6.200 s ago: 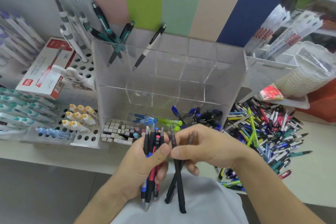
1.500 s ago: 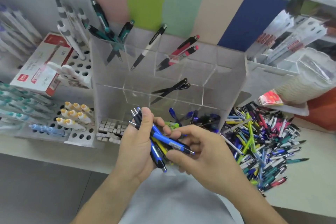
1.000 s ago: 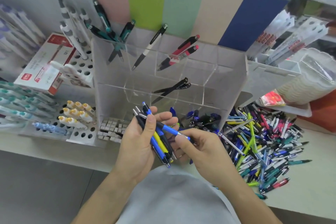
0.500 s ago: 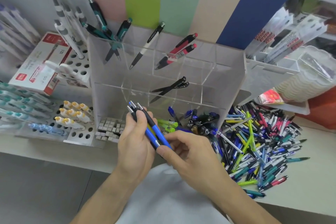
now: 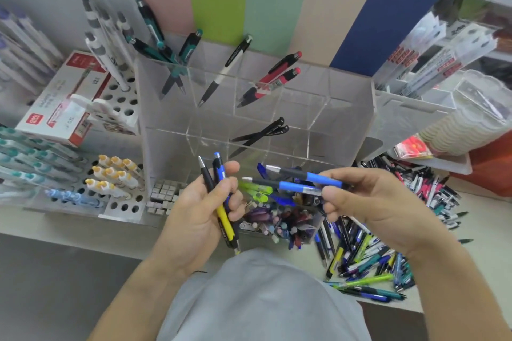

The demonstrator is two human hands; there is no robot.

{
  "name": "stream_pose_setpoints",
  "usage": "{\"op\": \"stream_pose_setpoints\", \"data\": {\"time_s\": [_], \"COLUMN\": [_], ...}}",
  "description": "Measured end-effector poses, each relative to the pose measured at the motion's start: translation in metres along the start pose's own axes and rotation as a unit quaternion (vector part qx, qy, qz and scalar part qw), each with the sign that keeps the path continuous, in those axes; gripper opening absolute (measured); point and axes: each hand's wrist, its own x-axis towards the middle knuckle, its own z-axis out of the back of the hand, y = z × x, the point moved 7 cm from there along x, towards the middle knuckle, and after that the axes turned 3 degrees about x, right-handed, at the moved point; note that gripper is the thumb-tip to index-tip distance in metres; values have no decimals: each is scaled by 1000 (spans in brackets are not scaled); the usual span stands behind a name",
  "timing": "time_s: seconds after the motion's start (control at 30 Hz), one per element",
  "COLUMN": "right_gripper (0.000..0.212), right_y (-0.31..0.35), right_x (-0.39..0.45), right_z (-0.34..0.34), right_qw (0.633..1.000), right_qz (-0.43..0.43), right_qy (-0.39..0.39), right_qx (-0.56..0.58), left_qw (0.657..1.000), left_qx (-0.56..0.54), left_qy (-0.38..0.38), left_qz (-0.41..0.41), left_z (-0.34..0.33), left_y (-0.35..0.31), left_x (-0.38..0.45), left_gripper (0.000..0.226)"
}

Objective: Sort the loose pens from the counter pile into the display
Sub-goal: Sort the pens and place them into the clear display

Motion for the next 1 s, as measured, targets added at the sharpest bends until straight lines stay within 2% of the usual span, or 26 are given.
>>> {"op": "stream_pose_setpoints", "data": {"time_s": [0.07,0.17,0.23,0.3,0.37,0.5,0.57,0.67,0.73,0.87,1.0], "right_gripper": [34,29,28,28,28,20,15,27,22,13,14], "right_y": [10,18,20,20,21,20,17,15,17,20,35], "right_x": [-2,-1,5,13,19,24,27,28,26,22,21], "right_z": [1,-9,-21,-34,-44,-51,-47,-48,-52,-53,-40], "right_qw": [997,982,952,903,874,910,944,985,989,985,982], "right_qz": [-9,-15,-3,14,24,20,19,35,61,62,95], "right_qy": [60,121,143,162,147,79,54,31,25,34,29], "right_qx": [-41,-142,-270,-398,-463,-406,-324,-169,-135,-154,-159], "left_qw": [999,991,978,967,962,963,956,953,949,926,944], "left_qx": [45,129,198,229,237,242,262,256,261,310,239], "left_qy": [22,40,68,107,120,110,130,159,173,212,224], "left_qz": [7,-5,6,40,60,39,24,34,34,23,29], "left_z": [0,-2,-10,-19,-25,-24,-25,-32,-35,-44,-52], "left_y": [-3,-5,1,12,18,15,13,17,17,10,1], "left_x": [0,-1,-3,-7,-7,0,1,-1,0,1,2], "left_gripper": [35,29,24,24,23,23,22,21,23,25,28]}}
